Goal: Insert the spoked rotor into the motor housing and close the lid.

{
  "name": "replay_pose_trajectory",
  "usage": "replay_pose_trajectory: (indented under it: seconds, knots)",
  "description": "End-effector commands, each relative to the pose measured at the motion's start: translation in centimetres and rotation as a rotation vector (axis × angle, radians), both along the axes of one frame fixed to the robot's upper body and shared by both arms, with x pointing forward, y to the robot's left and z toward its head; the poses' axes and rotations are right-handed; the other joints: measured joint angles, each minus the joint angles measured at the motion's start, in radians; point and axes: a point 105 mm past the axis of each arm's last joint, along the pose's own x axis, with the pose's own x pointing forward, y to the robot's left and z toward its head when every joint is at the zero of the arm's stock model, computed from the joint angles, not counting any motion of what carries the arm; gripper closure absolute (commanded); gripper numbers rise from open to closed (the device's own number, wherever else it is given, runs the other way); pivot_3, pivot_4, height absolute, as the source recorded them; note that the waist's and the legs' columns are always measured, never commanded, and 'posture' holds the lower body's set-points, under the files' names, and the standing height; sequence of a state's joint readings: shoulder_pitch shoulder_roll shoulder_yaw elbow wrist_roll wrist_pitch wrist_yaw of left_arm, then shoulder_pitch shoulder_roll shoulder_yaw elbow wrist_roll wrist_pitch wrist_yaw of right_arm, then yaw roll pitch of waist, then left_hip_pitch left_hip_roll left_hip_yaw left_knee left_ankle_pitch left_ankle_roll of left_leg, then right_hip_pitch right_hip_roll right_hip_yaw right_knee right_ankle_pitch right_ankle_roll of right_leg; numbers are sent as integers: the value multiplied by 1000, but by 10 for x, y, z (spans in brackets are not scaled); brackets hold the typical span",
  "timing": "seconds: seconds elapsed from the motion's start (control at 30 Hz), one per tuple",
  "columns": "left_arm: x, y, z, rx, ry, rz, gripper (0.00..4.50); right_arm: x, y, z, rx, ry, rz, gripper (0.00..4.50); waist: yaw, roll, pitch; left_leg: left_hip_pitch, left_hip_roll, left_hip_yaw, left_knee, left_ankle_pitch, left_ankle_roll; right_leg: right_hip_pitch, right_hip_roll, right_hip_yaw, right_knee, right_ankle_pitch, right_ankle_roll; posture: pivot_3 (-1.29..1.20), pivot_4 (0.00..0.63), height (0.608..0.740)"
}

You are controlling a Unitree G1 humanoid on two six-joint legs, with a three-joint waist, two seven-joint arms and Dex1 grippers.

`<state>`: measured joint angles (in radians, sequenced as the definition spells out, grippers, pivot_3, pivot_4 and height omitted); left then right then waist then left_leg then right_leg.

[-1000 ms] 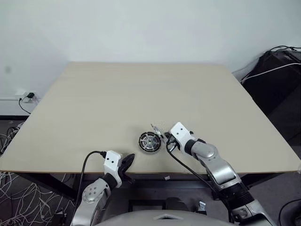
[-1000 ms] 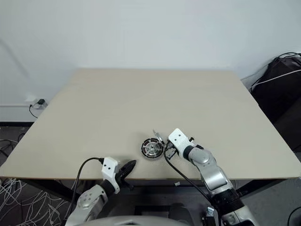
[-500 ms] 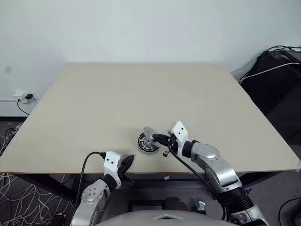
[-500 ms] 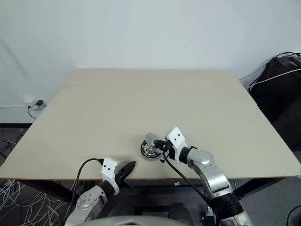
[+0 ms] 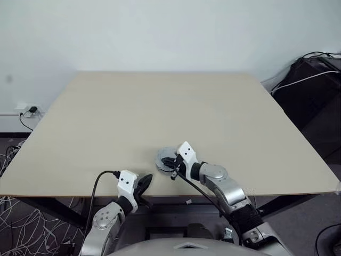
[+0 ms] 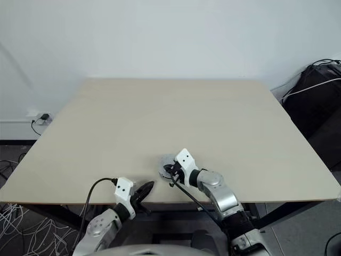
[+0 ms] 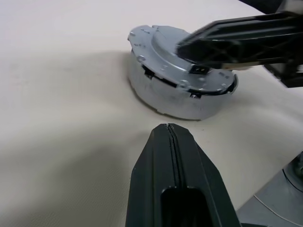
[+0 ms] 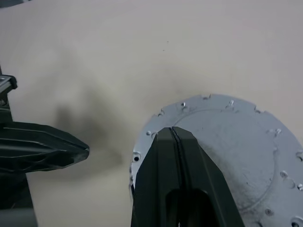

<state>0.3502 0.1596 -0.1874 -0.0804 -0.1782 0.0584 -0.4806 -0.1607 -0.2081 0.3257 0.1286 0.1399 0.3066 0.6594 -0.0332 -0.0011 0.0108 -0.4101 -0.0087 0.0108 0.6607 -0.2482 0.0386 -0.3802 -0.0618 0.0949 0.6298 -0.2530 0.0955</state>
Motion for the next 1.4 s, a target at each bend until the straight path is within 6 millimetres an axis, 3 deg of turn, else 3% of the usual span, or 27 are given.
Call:
replay_pose_trajectory:
  seconds: [0.03, 0.2, 0.3, 0.47, 0.7, 1.4]
  knots:
    - [5, -2, 14, -17, -52, 0, 4500, 0, -1, 8, 4, -34, 23, 4481, -2, 0, 0, 0, 0, 0, 0, 0, 0, 0, 0, 0, 0, 0, 0, 0, 0, 740]
    - [4, -2, 14, -16, -51, 0, 4500, -9, -3, 36, 67, -91, 89, 4481, -2, 1, 0, 0, 0, 0, 0, 0, 0, 0, 0, 0, 0, 0, 0, 0, 0, 740]
    - [4, -2, 14, -17, -48, -3, 4500, -8, -9, 53, 93, -129, 99, 3885, -3, 1, 0, 0, 0, 0, 0, 0, 0, -1, 0, 0, 0, 0, 0, 0, 0, 740]
    - [4, -4, 13, -19, -47, -9, 4500, 2, -17, 61, 61, -194, 92, 2318, -3, 1, 0, 0, 0, 0, 0, 0, 0, 0, 0, 0, 0, 0, 0, 0, 0, 740]
    - [5, -3, 14, -17, -51, -5, 4500, 8, -18, 42, -1, -193, 174, 54, -3, 1, 1, 0, 0, 0, 0, 0, 0, 0, 0, 0, 0, 0, 0, 0, 0, 740]
    - [5, 4, 17, -9, -66, 42, 4500, 34, -18, 9, -80, -99, 214, 21, -5, 2, 0, 1, 0, 0, 0, 0, 0, 1, 0, 0, 1, 0, 0, 0, 0, 740]
